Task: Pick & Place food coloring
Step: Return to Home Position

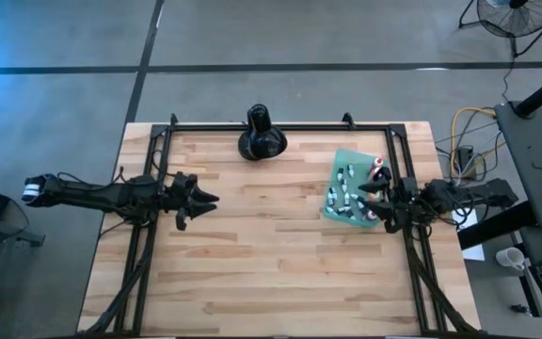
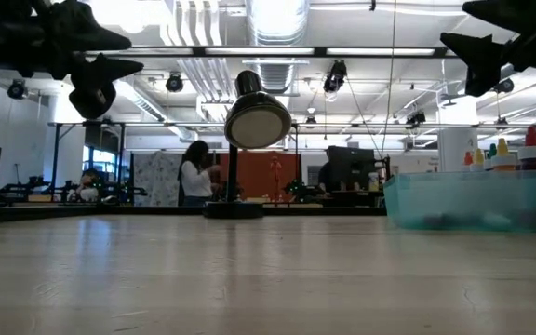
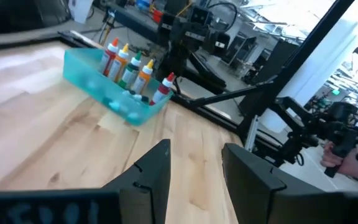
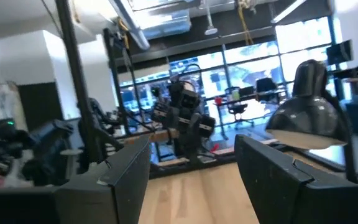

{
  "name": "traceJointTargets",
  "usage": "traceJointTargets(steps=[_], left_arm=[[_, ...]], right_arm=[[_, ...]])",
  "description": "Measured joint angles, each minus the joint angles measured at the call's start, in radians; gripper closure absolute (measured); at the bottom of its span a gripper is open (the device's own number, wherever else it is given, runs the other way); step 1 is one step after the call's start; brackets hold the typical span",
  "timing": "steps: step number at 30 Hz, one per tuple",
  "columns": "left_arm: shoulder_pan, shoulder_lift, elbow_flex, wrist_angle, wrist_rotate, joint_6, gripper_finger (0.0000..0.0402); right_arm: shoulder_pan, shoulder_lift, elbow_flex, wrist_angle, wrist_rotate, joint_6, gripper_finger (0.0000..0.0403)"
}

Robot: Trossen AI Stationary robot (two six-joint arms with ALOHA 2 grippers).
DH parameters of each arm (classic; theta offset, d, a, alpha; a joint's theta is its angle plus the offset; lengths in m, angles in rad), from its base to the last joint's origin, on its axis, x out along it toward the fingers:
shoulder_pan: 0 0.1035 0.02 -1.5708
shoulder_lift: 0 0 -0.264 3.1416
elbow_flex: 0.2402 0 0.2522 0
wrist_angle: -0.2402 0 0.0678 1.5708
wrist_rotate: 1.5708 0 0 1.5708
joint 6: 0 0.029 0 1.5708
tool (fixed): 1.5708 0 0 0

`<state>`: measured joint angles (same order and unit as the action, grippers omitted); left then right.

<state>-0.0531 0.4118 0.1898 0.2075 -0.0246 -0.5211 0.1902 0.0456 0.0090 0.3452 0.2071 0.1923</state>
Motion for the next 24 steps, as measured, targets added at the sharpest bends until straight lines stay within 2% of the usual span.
traceJointTargets(steps=[4,9,14,24], left_arm=[[0.002,-0.020,0.000,-0.001,-0.003,0.030,0.0284],[0.003,-0.033,0.000,-0.026,-0.003,0.045,0.0284],[0.003,-0.030,0.000,-0.028,-0.003,0.045,0.0284],[0.003,-0.030,0.001,-0.029,-0.003,0.043,0.0284]], right_arm=[[-0.030,0.000,0.000,-0.012,0.001,-0.031,0.0179],[-0.048,0.003,0.001,-0.099,0.004,0.039,0.0179],[-0.047,0.003,0.001,-0.169,0.003,0.036,0.0179],[-0.047,0.003,0.001,-0.186,0.003,0.036,0.0179]])
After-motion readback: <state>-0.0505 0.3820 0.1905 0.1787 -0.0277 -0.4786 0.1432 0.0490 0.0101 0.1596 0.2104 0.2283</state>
